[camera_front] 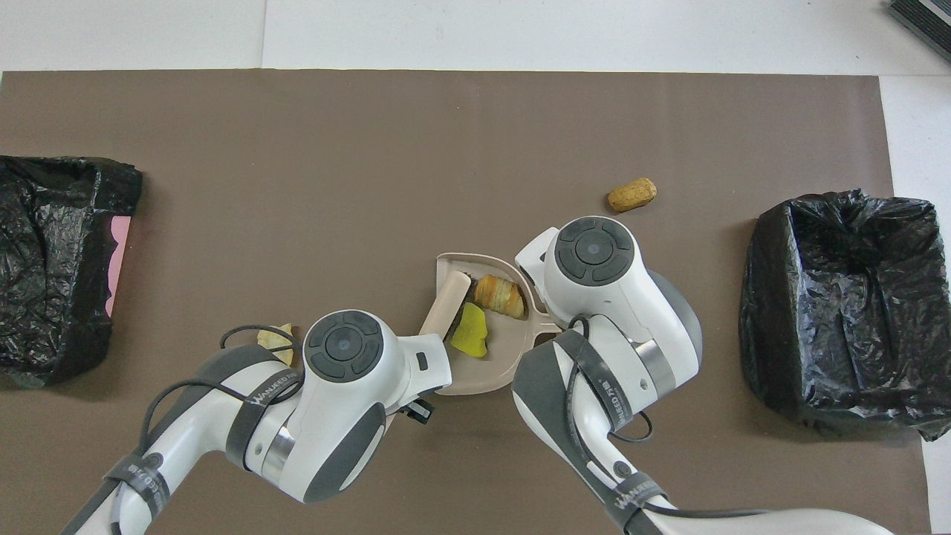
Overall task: Sweep and dump trash in bin
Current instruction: 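Push the sponge and chunks into the dustpan with the left gripper's brush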
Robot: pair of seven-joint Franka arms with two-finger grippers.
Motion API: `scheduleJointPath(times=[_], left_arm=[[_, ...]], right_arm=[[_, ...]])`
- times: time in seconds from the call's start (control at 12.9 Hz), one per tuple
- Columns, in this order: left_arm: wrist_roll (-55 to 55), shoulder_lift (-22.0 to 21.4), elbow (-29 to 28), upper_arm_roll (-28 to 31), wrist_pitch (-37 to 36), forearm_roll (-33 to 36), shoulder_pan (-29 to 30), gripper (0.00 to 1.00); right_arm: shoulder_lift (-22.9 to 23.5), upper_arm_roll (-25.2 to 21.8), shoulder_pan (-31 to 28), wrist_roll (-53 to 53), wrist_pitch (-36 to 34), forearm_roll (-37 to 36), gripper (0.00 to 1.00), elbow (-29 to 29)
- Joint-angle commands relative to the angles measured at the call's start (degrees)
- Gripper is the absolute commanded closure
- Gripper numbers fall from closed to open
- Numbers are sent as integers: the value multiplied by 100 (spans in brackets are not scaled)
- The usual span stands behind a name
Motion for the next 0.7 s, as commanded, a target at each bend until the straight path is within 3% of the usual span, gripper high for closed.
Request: scheduleJointPath(times=[0.0, 0.39, 0.62], left_arm=[[-291, -152, 158, 46, -309, -221, -42, 100], [-1607, -976, 212, 116, -1548, -310, 37, 100], [-2354, -1338, 28, 203, -2339, -110, 519, 100]], right_arm=[[-80, 50, -54, -106, 166, -67, 100, -126], [-80, 42, -54, -106, 157, -67, 100, -126], [-80, 50, -54, -106, 148, -58, 100, -126]])
